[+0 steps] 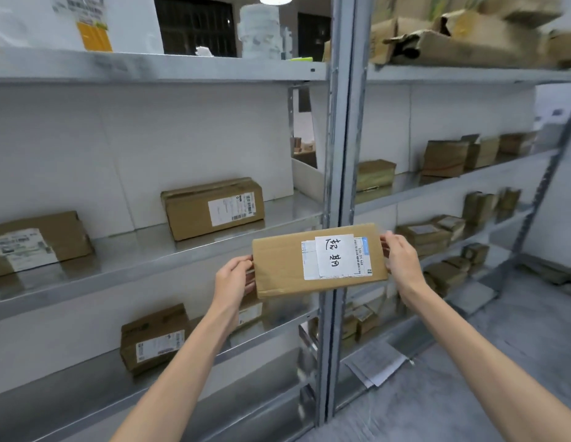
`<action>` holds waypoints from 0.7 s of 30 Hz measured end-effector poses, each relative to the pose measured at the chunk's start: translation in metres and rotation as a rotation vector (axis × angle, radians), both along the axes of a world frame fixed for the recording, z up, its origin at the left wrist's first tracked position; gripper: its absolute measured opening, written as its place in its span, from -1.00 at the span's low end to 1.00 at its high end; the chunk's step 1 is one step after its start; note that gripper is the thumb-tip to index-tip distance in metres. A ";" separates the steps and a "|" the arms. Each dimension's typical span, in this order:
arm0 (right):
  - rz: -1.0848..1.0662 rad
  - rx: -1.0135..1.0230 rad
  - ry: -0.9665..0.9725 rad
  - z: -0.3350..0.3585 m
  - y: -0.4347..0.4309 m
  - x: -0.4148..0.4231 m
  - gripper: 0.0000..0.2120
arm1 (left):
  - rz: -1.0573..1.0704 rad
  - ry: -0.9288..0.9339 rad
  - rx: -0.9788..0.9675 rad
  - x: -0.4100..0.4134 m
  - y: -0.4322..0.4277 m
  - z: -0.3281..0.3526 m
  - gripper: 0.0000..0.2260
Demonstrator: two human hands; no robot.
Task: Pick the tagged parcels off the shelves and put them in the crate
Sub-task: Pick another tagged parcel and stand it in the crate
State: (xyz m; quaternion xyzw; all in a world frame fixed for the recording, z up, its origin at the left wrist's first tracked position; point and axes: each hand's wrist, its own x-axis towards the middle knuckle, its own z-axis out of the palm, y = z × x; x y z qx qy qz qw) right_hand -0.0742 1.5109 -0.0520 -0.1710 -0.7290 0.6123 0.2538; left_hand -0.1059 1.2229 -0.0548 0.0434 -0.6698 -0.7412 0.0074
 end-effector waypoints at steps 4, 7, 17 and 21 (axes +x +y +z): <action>-0.101 0.029 0.032 0.008 0.053 0.031 -0.70 | -0.090 0.009 -0.027 0.006 0.060 0.000 -0.77; -0.214 0.066 0.012 0.008 0.098 0.063 -0.64 | -0.191 0.022 -0.032 0.012 0.109 -0.006 -0.78; -0.664 0.028 0.010 -0.002 0.215 0.202 -0.72 | -0.606 -0.058 0.044 0.046 0.295 -0.021 -0.78; -0.897 0.039 -0.026 -0.003 0.234 0.263 -0.70 | -0.807 -0.087 0.047 0.066 0.364 -0.023 -0.79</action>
